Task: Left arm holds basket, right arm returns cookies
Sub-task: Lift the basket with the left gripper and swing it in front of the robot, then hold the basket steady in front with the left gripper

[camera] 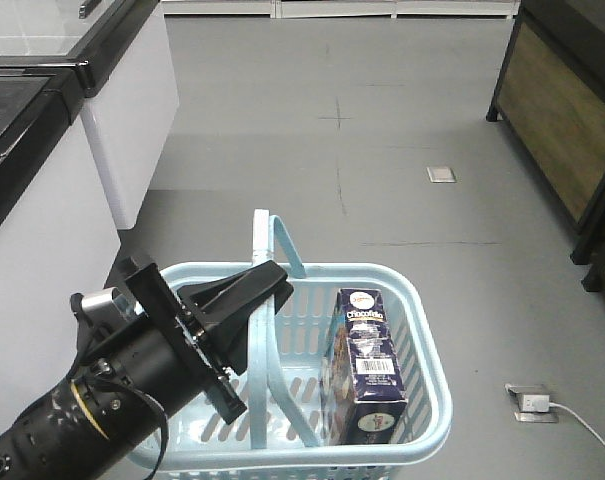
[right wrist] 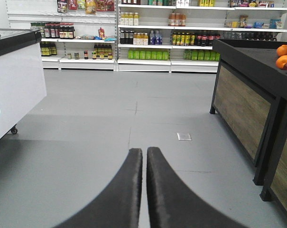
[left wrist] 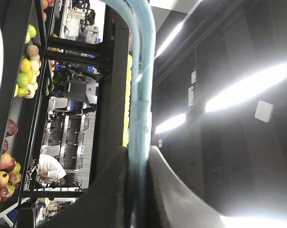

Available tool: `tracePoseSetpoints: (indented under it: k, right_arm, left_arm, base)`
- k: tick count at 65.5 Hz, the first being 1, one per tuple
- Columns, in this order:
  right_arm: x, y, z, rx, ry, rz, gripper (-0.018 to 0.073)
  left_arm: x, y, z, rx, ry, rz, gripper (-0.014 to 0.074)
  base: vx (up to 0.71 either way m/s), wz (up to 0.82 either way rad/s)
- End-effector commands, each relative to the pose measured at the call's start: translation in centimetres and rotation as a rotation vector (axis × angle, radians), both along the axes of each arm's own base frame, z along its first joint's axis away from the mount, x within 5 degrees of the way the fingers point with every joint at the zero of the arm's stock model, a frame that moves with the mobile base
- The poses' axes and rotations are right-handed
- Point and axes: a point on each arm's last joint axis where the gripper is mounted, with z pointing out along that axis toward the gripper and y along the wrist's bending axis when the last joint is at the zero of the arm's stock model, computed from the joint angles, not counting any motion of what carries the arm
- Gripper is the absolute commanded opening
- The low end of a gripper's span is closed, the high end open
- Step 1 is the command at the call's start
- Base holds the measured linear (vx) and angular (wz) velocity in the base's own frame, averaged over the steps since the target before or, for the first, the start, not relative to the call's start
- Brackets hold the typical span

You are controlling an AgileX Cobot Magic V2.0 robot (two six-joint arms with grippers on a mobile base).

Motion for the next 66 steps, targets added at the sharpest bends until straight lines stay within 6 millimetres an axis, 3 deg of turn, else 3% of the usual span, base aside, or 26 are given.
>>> tracePoseSetpoints:
  k: [1,66]
  right_arm:
    - [0.0,-0.05,0.18,-0.014,-0.07,-0.005,-0.0003]
    - [0.0,-0.05,0.18,-0.014,-0.07,-0.005,-0.0003]
  left_arm:
    - [-0.95,0.51,4.0,-0.265,-0.229,-0.002,-0.0003]
    - [-1.45,0.01,3.94,-0.263,-0.227,-0.034,-0.0003]
  base:
    - [0.0,0.0]
    - [0.0,0.0]
